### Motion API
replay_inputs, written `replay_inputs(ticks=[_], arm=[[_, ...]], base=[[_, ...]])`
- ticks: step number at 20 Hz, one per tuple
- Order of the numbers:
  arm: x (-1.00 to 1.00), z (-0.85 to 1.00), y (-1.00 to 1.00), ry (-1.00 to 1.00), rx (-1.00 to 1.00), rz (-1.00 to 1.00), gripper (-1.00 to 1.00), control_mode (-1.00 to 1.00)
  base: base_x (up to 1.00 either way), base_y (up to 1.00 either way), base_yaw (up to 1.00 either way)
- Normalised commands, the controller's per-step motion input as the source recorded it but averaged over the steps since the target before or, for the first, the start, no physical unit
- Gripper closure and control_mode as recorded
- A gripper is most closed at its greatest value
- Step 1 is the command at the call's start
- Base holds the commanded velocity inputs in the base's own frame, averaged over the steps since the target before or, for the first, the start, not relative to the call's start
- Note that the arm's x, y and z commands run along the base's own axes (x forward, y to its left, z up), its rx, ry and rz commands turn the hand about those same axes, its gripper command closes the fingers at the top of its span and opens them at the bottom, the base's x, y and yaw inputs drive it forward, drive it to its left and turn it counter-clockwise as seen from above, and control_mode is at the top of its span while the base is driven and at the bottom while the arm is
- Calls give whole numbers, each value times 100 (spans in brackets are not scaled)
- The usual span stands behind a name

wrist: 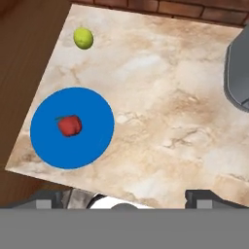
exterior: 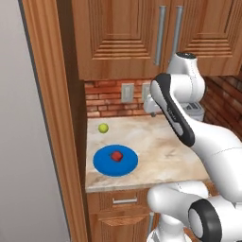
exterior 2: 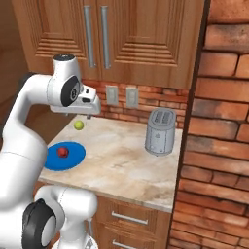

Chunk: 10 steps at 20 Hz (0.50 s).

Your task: Pick the bell pepper from the counter and place it in the microwave.

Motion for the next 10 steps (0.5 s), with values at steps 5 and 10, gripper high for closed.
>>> replay_inputs(ticks=[5, 10], arm=[[-2, -28, 7, 5, -9, 7, -100, -100], [3, -90, 47, 13, -21, 23, -100, -100]], base=[[-26, 1, 9], [0, 0, 0]])
